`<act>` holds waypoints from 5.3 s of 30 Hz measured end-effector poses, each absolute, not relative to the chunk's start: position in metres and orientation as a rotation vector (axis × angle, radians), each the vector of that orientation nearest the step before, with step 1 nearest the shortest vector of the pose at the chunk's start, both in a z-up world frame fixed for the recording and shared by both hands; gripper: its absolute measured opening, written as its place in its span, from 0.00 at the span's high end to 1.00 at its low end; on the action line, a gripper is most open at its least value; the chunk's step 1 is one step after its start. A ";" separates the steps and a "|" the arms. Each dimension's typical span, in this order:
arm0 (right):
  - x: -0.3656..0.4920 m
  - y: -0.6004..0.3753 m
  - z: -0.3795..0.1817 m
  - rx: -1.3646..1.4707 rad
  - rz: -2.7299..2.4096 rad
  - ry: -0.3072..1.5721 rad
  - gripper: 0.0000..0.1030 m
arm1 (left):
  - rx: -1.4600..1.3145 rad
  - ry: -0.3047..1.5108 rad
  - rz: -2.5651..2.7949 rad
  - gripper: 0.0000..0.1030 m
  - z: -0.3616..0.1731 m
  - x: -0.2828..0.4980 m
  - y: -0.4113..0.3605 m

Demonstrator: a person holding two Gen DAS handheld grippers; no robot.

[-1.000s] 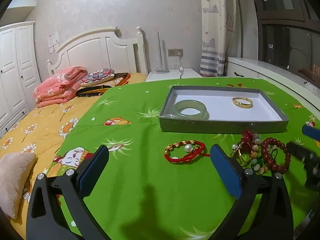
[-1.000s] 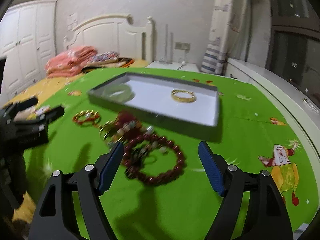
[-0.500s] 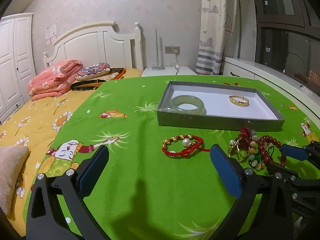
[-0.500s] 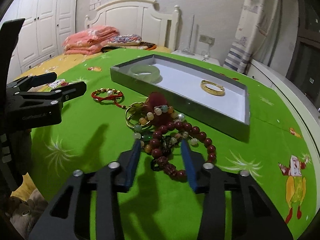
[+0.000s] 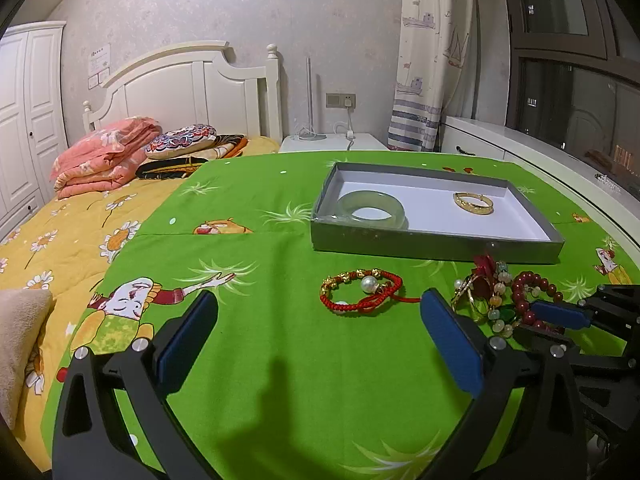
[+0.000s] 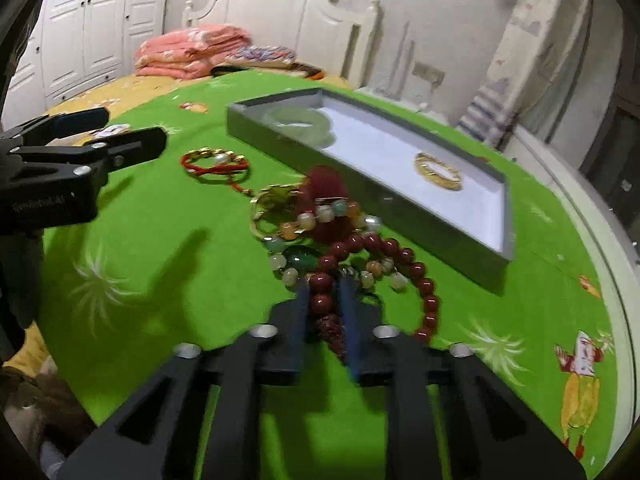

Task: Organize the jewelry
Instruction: 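Grasp the dark red bead bracelet with the right tool and lift it, then grasp the multicolored bead bracelet with the left tool while the right tool holds the red beads, then carry both bead bracelets into the tray and open both tools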

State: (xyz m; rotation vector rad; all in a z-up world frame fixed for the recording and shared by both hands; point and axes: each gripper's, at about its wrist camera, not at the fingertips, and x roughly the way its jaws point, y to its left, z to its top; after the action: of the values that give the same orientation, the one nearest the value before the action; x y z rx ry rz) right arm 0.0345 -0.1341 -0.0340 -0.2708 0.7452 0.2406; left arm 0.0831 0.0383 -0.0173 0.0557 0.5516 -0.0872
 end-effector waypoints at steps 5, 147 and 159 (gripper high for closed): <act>0.022 -0.154 -0.031 -0.185 0.250 0.713 0.87 | 0.055 0.554 -0.087 0.05 -0.018 0.083 0.038; 0.146 -0.180 0.056 -0.072 0.042 0.400 0.87 | 0.139 0.450 -0.172 0.90 0.056 0.213 -0.037; 0.198 -0.187 0.025 -0.077 -0.005 0.524 0.86 | 0.175 0.572 -0.101 0.90 0.023 0.289 -0.065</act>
State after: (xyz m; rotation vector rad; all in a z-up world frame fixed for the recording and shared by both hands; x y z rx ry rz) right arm 0.1976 -0.1869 0.0249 -0.0770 0.5243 -0.0055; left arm 0.2887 -0.0654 0.0233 0.1749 0.5716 -0.1014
